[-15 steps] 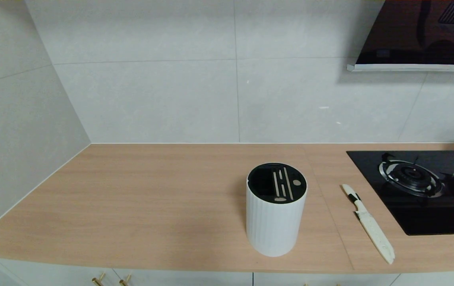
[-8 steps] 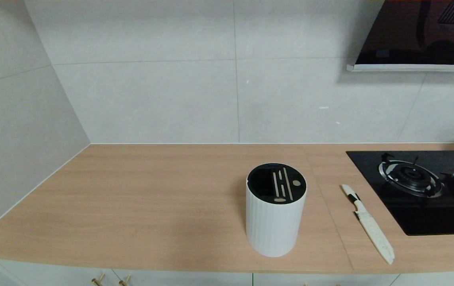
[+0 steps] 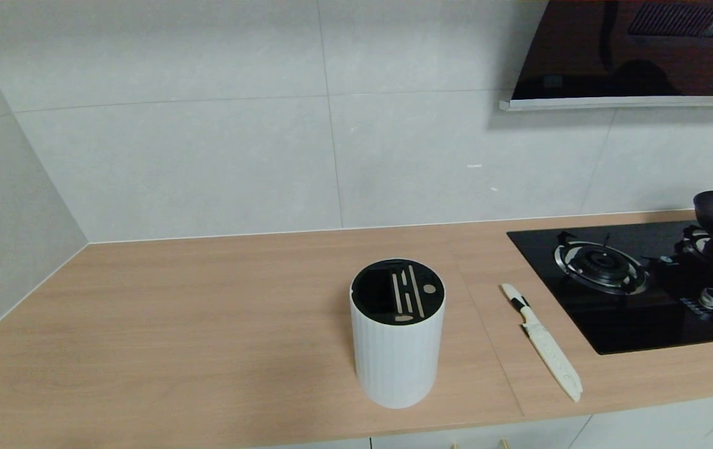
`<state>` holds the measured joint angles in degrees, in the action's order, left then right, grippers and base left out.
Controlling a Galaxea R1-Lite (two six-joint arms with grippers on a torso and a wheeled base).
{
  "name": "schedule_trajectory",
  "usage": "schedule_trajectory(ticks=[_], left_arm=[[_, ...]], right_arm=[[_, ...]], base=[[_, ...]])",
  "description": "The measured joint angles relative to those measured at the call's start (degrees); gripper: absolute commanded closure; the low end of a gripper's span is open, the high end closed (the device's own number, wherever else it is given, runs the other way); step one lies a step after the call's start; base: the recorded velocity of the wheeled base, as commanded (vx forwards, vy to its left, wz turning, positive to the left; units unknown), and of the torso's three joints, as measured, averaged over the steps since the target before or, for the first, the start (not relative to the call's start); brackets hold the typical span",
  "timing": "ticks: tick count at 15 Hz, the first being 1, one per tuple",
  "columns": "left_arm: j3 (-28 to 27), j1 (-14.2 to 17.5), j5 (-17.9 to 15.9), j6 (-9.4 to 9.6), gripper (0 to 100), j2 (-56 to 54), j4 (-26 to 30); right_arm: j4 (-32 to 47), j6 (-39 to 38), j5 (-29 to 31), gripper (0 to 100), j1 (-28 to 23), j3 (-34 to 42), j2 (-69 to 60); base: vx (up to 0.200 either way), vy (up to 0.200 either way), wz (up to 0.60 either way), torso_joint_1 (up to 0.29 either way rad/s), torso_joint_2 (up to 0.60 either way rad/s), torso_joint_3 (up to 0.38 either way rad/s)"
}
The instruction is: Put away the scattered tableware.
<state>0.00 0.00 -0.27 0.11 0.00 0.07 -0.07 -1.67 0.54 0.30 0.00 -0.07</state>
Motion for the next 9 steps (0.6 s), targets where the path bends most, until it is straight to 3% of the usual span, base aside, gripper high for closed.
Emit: schedule_trajectory(ticks=[9], left_arm=[[0.0, 0.0, 0.0, -0.01, 0, 0.0, 0.0]], right_arm=[[0.0, 0.0, 0.0, 0, 0.0, 0.0, 0.0]], base=[[0.0, 0.0, 0.0, 0.0, 0.0, 0.0]])
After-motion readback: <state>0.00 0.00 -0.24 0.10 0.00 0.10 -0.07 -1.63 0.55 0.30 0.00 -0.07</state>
